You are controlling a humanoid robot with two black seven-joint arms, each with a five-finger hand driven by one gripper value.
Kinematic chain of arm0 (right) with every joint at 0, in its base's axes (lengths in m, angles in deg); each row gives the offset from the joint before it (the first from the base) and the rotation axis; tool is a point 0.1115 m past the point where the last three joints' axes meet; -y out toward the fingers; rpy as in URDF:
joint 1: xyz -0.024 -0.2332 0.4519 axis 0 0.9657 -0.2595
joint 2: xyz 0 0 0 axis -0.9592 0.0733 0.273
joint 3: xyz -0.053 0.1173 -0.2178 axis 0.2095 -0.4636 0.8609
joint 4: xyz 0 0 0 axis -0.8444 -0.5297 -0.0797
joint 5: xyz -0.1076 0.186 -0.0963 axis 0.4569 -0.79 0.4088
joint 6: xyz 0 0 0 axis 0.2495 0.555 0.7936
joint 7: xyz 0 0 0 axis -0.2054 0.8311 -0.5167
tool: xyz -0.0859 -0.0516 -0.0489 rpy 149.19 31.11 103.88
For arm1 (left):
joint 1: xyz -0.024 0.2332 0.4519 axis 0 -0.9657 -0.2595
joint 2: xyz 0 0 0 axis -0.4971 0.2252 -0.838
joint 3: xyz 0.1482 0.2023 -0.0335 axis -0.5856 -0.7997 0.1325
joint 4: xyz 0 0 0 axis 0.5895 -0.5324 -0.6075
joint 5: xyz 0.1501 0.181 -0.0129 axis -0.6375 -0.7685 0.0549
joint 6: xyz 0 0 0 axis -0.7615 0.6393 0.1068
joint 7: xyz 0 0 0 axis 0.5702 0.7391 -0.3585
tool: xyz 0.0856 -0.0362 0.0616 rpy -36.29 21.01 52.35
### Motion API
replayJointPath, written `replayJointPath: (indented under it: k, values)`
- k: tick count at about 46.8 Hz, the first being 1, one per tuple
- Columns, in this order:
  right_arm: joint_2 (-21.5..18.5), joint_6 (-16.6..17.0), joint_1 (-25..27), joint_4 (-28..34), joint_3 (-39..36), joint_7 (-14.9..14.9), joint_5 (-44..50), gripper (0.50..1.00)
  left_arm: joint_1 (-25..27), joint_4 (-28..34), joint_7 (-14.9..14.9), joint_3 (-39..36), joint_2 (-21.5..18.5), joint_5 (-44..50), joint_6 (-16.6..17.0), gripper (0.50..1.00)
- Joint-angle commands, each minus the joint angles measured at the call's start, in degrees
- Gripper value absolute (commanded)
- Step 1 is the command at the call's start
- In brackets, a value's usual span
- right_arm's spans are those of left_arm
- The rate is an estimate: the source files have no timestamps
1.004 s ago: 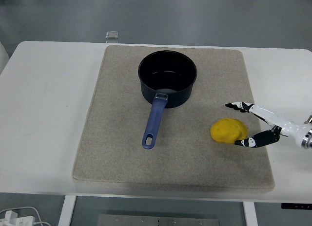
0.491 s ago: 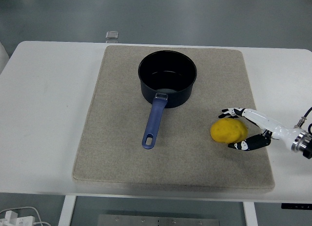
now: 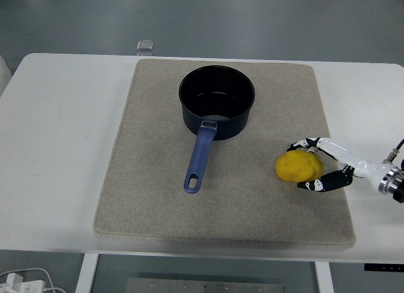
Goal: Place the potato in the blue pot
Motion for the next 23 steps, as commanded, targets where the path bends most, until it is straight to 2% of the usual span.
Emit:
replayJointPath:
  k: [1,23]
  values:
    - [0.1,0.2,-0.1,-0.2,0.0,0.0,0.0,0.5,0.0,0.0,0.0,0.0,0.0,0.0,0.0,1.0]
    - [0.9,0.3,-0.5,-0.3,-0.4,0.2,-0.3,0.5,0.0,0.0,0.0,0.0,0.0,0.0,0.0,1.0]
